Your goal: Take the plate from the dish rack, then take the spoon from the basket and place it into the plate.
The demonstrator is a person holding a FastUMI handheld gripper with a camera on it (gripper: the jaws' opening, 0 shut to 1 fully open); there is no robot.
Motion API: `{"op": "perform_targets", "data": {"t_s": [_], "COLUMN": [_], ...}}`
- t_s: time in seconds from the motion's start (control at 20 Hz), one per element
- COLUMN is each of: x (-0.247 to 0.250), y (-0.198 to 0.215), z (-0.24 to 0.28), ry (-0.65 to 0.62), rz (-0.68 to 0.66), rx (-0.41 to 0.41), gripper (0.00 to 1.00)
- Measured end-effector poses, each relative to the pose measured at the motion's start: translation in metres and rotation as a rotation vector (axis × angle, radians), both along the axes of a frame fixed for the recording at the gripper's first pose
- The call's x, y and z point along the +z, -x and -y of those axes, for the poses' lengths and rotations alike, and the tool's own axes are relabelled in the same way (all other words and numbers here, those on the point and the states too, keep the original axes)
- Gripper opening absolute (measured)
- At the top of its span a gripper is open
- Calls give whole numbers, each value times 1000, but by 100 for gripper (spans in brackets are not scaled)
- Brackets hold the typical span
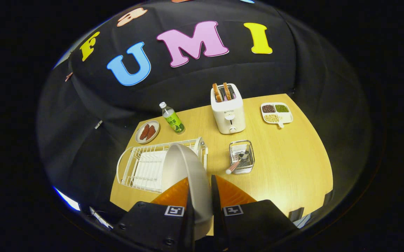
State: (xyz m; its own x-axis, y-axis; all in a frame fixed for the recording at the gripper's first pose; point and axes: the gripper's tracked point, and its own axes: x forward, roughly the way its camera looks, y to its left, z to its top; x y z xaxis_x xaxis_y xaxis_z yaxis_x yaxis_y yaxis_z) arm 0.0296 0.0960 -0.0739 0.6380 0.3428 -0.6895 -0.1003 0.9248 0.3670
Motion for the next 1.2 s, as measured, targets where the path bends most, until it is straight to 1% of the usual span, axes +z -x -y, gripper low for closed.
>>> {"op": "perform_targets", "data": {"t_s": [0.1, 0.2, 0.3, 0.45, 0.6, 0.75, 0.85, 0.9, 1.0, 1.1, 1.15, 1.2], "x": [-10, -33, -66, -100, -136, -163, -191, -195, -206, -210, -214, -217], "y": [25, 47, 68, 84, 82, 68, 55, 54, 52, 50, 50, 51], "z": [11, 28, 46, 58, 68, 65, 68, 69, 60, 63, 67, 70], "ry": [-43, -34, -27, -81, -74, -76, -42, -57, -114, -127, -111, -106], "rz": [-46, -94, -173, -259, -313, -310, -296, -303, -349, -354, -359, -361], "rx": [21, 36, 15, -16, -20, 21, 45, 62, 62, 84, 89, 102], "gripper": [25, 25, 25, 26, 26, 25, 25, 26, 26, 26, 26, 29]}}
